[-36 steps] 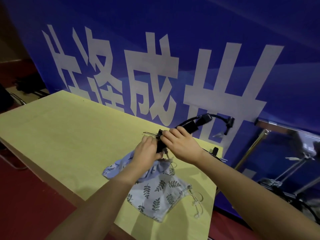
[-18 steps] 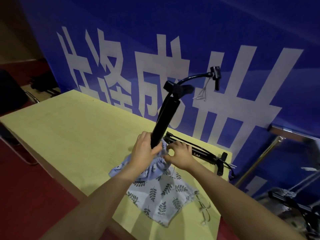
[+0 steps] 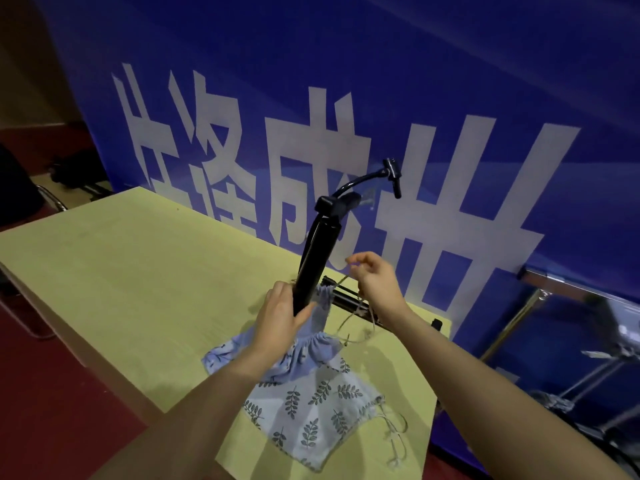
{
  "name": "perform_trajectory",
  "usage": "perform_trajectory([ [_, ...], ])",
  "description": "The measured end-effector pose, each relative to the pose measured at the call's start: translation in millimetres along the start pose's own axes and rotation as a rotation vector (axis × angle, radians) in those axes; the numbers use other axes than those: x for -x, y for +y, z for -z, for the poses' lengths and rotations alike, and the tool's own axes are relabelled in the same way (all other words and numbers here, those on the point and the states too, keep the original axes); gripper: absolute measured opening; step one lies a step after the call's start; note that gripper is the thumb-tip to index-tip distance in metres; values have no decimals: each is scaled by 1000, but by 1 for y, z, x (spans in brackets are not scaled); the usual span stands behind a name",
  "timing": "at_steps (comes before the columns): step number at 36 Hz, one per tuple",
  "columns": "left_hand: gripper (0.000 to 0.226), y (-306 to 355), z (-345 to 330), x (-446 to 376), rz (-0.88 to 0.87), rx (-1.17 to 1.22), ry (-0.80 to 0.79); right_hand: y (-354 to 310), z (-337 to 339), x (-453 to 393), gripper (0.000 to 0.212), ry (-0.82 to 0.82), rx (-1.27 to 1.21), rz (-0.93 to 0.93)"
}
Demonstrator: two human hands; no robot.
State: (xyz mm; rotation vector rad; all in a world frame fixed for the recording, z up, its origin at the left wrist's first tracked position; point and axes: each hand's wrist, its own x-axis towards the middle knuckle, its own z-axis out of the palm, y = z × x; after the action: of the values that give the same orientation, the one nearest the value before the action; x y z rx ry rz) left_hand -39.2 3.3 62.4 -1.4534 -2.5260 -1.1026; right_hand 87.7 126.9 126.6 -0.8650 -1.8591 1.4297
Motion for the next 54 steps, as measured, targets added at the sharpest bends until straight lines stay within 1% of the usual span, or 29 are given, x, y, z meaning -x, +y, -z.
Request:
perform_trajectory([
  [4,35,-1,-2,3,23,-25,-29,-16,4,5,24,-69,-119,65],
  [7,38,0,-2,3,23,-60,-67,-24,0,7,49,-144,-95,96],
  [8,38,1,-2,4,25,-68,-82,-26,-3,7,51,-148,-77,103],
  [10,41,2,-3,4,25,-70,-99,-30,-10,8,48,-117,-31,114],
  [13,53,1,-3,4,-1,-78,-163,-29,-15,6,31,20,122,185],
  [14,57,1,-1,4,-10,-87,-191,-27,-15,6,28,57,156,200],
  [18,74,3,4,4,-5,-176,-263,-18,-18,11,22,127,171,230],
  [20,80,3,6,6,6,-191,-295,-15,-18,14,22,138,176,223],
  [23,84,-6,6,11,11,-193,-342,-12,-17,15,28,146,184,207],
  [26,87,-17,8,12,30,-135,-385,-15,-17,16,32,163,206,213],
  [29,84,-14,22,5,65,-13,-337,-20,-16,15,30,157,254,241],
  [32,70,1,44,-6,121,144,-282,-22,-18,14,31,134,293,254],
  [34,66,7,55,-13,150,200,-261,-25,-21,14,33,118,313,259],
  [37,64,15,66,-21,196,293,-216,-27,-27,14,25,99,404,295],
  [39,63,20,72,-24,196,340,-179,-28,-31,16,30,90,482,301],
  [41,62,25,78,-26,185,376,-119,-29,-36,17,29,72,556,297],
  [43,66,26,82,-25,142,396,-43,-26,-40,18,28,43,627,289],
  [44,71,26,84,-23,104,407,-16,-24,-42,18,32,28,661,290],
  [46,80,26,86,-17,-12,369,-4,-17,-45,19,39,9,712,287],
  [48,85,28,87,-9,-146,258,-48,-13,-47,19,41,4,710,282],
  [50,85,28,85,-5,-236,124,-87,-12,-48,17,43,-10,711,274],
  [52,78,27,83,-6,-252,54,-109,-14,-47,15,45,-49,715,264],
  [54,70,29,83,-8,-231,43,-100,-16,-41,13,42,-109,678,265],
])
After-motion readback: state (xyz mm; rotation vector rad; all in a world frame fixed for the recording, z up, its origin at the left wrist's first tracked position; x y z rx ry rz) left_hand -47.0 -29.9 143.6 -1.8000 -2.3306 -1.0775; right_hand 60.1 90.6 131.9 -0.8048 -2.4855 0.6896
